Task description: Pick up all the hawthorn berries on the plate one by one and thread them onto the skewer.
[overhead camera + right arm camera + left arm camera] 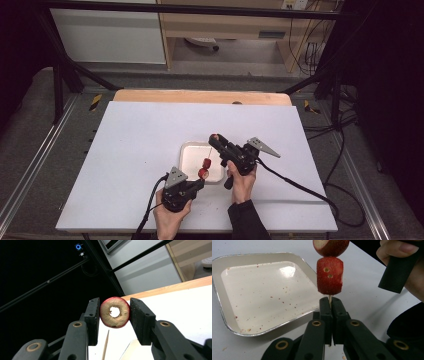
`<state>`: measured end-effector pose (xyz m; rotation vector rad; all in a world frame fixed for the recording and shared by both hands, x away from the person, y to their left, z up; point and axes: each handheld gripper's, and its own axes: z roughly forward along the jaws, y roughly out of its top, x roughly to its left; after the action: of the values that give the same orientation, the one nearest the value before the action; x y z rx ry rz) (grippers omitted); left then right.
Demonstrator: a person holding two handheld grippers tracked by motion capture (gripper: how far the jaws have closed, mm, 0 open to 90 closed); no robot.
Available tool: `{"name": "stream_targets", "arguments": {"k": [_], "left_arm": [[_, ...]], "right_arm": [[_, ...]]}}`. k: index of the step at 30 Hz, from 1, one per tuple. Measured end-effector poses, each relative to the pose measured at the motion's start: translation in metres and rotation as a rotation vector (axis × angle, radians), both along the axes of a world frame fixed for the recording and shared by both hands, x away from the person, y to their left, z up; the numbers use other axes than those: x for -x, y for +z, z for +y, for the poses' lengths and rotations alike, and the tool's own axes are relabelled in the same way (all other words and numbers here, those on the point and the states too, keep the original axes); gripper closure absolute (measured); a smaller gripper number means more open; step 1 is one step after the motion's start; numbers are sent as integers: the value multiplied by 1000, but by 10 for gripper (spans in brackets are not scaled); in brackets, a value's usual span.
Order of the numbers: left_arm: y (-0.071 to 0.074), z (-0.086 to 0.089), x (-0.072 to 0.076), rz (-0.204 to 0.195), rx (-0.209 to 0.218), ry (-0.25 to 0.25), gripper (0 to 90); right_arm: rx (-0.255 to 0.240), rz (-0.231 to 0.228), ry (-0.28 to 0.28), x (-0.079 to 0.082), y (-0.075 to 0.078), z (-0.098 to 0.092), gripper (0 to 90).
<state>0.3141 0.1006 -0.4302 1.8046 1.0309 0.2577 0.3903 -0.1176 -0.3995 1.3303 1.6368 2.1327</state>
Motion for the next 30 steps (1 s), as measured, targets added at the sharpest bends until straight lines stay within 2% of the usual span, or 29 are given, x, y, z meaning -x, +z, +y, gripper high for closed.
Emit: {"name": "stream_targets", "arguments": {"k": [19,30], "left_arm": [[0,1,-2,7,2,3,884],[1,1,-4,26,46,15,884]], "right_arm": [[2,5,14,0,-2,1,618],[14,9,24,2,-7,4,618]]}}
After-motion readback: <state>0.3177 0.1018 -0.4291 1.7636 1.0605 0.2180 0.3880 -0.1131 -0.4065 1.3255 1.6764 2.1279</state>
